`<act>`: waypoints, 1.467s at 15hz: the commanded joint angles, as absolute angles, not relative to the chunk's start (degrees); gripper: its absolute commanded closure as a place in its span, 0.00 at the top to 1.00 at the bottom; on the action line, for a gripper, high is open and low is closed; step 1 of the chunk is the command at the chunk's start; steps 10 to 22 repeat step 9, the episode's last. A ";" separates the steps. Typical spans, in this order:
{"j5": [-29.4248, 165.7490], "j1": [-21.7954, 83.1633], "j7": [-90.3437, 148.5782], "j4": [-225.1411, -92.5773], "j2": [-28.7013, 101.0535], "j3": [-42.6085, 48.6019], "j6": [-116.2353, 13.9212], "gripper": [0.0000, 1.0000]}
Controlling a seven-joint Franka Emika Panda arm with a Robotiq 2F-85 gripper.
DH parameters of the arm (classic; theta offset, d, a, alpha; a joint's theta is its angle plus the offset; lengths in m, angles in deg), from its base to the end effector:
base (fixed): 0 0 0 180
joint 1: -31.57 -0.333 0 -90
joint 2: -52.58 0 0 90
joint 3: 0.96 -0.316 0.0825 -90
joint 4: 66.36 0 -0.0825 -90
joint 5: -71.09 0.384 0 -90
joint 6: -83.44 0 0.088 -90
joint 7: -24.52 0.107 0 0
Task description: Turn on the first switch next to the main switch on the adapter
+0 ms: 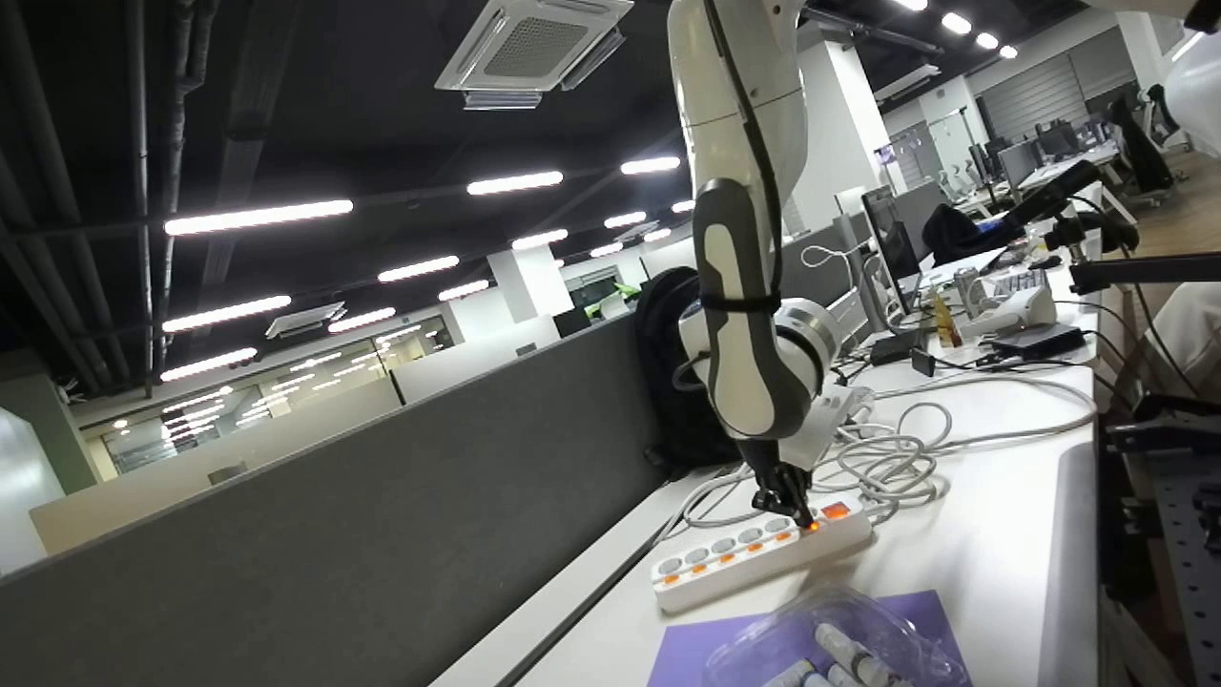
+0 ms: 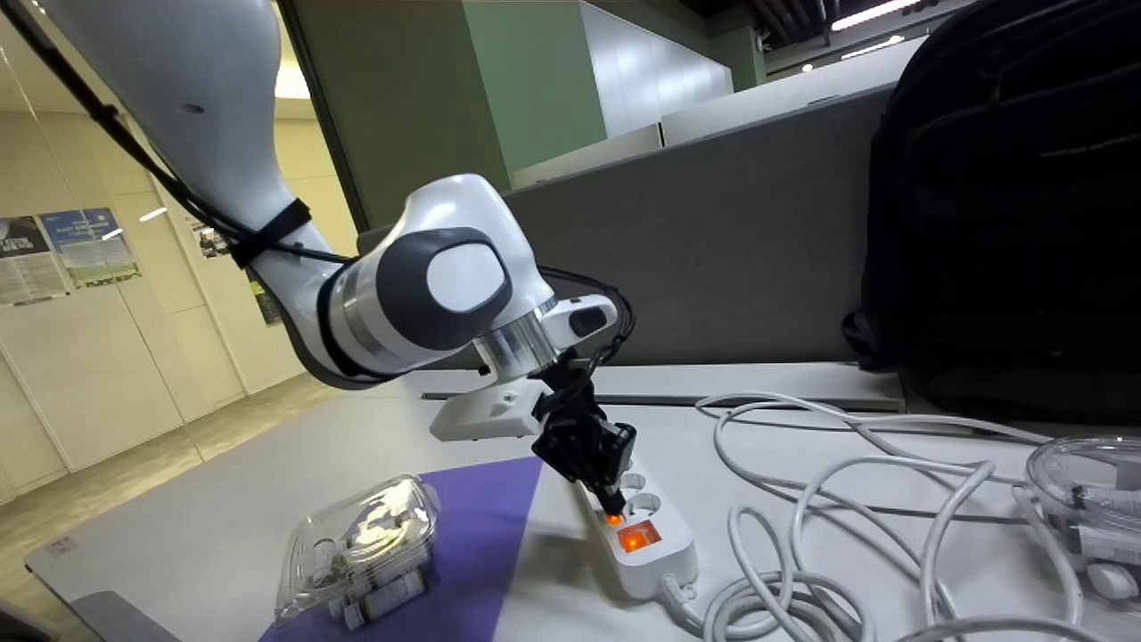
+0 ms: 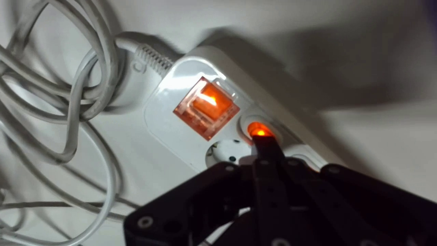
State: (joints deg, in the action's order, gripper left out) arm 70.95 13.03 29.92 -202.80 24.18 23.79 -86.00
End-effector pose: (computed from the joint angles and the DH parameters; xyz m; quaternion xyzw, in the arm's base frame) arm 0.5038 -0.0689 0.1466 0.9907 -0.0702 0.0609 0.0992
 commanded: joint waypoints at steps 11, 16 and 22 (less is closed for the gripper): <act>72.14 32.69 22.82 -206.48 37.16 2.44 -76.69 0.33; 72.14 32.69 22.82 -206.48 37.16 2.44 -76.69 0.33; 72.14 32.69 22.82 -206.48 37.16 2.44 -76.69 0.33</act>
